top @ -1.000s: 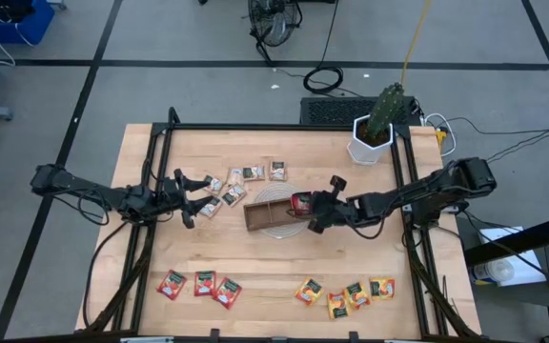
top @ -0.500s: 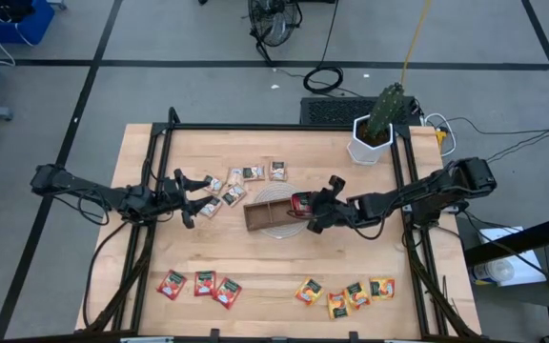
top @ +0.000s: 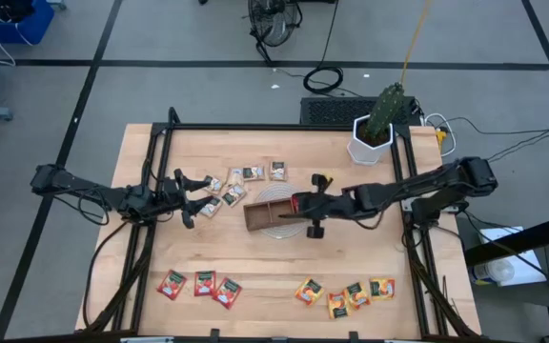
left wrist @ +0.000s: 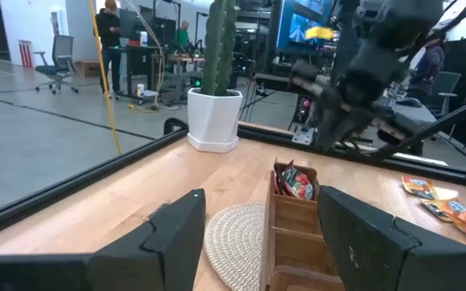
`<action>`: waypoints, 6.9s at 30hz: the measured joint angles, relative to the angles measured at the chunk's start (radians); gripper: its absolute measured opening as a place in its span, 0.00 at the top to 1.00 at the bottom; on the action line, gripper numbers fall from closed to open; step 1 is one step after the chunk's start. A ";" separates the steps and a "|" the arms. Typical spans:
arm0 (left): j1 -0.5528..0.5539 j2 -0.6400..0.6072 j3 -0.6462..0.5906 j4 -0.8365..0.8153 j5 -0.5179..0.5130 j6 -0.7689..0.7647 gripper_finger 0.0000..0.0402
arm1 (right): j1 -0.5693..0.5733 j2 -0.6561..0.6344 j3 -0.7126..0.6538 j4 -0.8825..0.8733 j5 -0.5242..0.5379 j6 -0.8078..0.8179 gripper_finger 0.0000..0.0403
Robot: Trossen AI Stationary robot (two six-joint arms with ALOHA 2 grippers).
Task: Pick & Place Tea
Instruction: Put the red tea bag into the right section of the wood organizer
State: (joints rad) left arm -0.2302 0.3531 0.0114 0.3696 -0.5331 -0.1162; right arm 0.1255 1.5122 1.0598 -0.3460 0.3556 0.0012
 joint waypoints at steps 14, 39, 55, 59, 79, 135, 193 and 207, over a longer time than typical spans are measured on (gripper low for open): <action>0.000 0.000 0.000 0.001 0.000 0.000 0.40 | -0.039 0.039 -0.061 -0.080 -0.152 0.115 1.00; 0.000 0.000 0.000 0.001 0.000 0.000 0.40 | -0.073 0.173 0.120 -0.305 -0.151 0.016 1.00; 0.000 0.000 0.000 0.001 0.000 0.000 0.40 | -0.072 0.168 0.125 -0.325 -0.118 0.009 1.00; 0.000 0.000 0.000 0.000 0.000 0.000 0.40 | -0.072 0.168 0.144 -0.332 -0.121 0.003 1.00; 0.000 0.000 0.000 0.001 0.000 0.000 0.40 | -0.072 0.297 0.171 -0.307 -0.216 -0.021 1.00; 0.000 0.000 0.000 0.000 0.000 0.000 0.40 | -0.119 0.305 0.134 -0.251 -0.126 0.029 1.00; 0.000 0.000 0.000 0.001 0.000 0.000 0.40 | 0.244 -0.372 -0.415 0.465 0.167 0.067 1.00; 0.000 0.000 0.000 0.009 0.000 -0.042 0.40 | 0.243 -0.476 -0.800 1.033 0.030 0.037 0.98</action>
State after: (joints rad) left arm -0.2304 0.3529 0.0114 0.3785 -0.5331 -0.1584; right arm 0.3687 1.0367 0.2602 0.6865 0.3851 0.0382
